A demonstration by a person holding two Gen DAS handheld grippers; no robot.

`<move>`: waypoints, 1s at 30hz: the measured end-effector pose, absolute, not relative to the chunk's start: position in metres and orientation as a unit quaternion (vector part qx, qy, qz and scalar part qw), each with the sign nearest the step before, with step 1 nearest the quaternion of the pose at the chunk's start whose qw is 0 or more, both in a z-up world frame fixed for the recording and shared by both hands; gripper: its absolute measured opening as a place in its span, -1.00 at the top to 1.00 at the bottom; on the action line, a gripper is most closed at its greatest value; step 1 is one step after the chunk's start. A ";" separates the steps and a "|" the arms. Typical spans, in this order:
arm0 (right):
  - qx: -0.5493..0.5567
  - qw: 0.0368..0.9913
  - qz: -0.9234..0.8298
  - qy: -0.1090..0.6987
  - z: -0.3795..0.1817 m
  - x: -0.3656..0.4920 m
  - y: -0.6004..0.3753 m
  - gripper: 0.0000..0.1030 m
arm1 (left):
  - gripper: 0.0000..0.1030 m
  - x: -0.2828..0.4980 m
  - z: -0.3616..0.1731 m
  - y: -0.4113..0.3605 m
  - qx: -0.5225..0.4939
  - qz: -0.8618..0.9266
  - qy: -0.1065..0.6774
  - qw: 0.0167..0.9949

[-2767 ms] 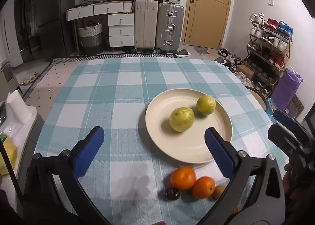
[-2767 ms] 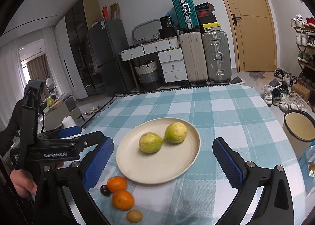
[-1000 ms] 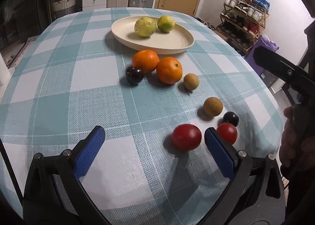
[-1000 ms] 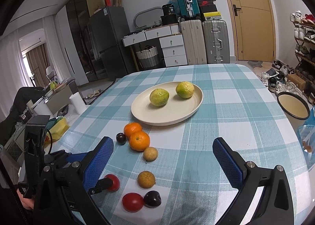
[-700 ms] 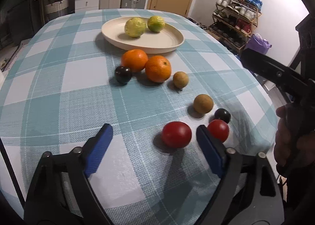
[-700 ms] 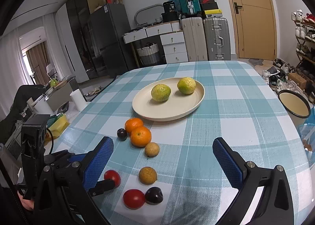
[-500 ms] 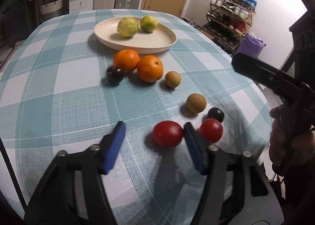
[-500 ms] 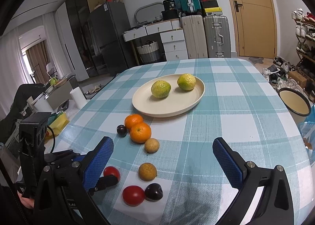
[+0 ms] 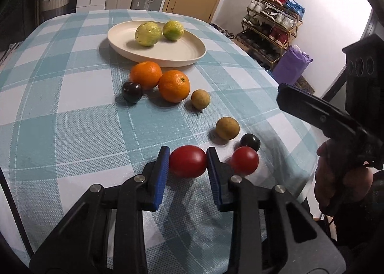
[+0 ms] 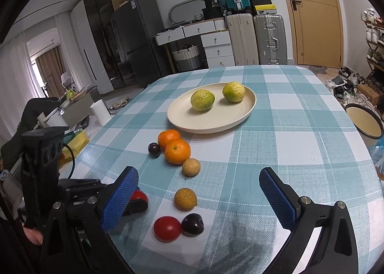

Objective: Organize fruits
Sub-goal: 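Grasp the small red tomato with the right gripper while the left holds its tomato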

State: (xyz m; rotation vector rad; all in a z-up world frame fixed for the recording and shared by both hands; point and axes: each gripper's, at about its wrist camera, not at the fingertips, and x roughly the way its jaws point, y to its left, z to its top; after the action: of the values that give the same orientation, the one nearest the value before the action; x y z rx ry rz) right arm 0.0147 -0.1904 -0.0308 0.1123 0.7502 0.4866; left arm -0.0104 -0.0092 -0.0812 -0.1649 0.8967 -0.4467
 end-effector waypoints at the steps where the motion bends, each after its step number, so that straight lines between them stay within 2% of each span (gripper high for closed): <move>1: 0.055 0.900 0.236 0.363 -0.031 0.014 -0.191 -1.00 | 0.45 -0.010 -0.081 -0.009 -0.079 -0.214 0.429 0.874; 30: 0.053 0.867 0.306 0.390 -0.058 -0.030 -0.170 -0.95 | 0.45 -0.018 -0.084 0.008 -0.106 -0.201 0.430 0.874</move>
State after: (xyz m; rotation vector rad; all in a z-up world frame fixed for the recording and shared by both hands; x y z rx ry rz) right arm -0.0301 -0.1699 -0.0581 0.1119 0.8160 0.6399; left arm -0.0185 0.0077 -0.0838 -0.2206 0.8987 -0.4203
